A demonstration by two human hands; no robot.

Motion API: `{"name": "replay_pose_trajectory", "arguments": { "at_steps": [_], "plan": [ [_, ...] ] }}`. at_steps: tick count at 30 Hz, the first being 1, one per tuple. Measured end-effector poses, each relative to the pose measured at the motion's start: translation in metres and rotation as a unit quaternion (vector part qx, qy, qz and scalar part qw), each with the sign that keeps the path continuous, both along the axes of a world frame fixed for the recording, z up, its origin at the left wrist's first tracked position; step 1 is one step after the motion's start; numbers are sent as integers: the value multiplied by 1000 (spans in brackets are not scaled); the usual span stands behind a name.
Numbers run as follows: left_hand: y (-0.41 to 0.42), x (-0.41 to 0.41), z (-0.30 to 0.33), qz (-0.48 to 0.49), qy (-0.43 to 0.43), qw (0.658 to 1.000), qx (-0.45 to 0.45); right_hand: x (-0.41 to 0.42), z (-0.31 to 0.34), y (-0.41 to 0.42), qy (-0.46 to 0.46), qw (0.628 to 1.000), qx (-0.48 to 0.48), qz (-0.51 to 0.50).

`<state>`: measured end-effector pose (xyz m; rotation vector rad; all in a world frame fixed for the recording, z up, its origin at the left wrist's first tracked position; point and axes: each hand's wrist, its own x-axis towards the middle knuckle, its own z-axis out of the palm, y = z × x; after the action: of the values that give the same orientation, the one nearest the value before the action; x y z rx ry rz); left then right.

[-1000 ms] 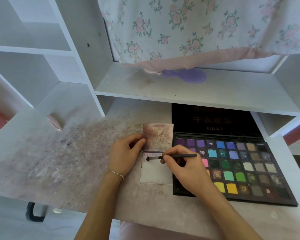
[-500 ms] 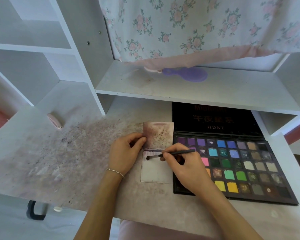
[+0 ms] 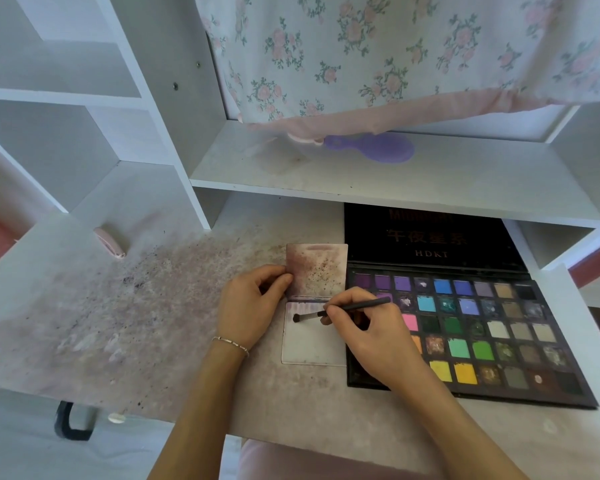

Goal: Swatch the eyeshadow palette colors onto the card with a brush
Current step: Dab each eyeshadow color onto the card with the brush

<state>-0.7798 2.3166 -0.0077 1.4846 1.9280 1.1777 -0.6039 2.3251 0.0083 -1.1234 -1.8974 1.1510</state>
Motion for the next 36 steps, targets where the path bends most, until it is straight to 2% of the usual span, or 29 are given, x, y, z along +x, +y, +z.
{"name": "replay_pose_trajectory", "arguments": {
  "at_steps": [36],
  "plan": [
    [0,0,0,4,6,1000,6,0,-3,1,-2,1000,19,7]
  ]
}}
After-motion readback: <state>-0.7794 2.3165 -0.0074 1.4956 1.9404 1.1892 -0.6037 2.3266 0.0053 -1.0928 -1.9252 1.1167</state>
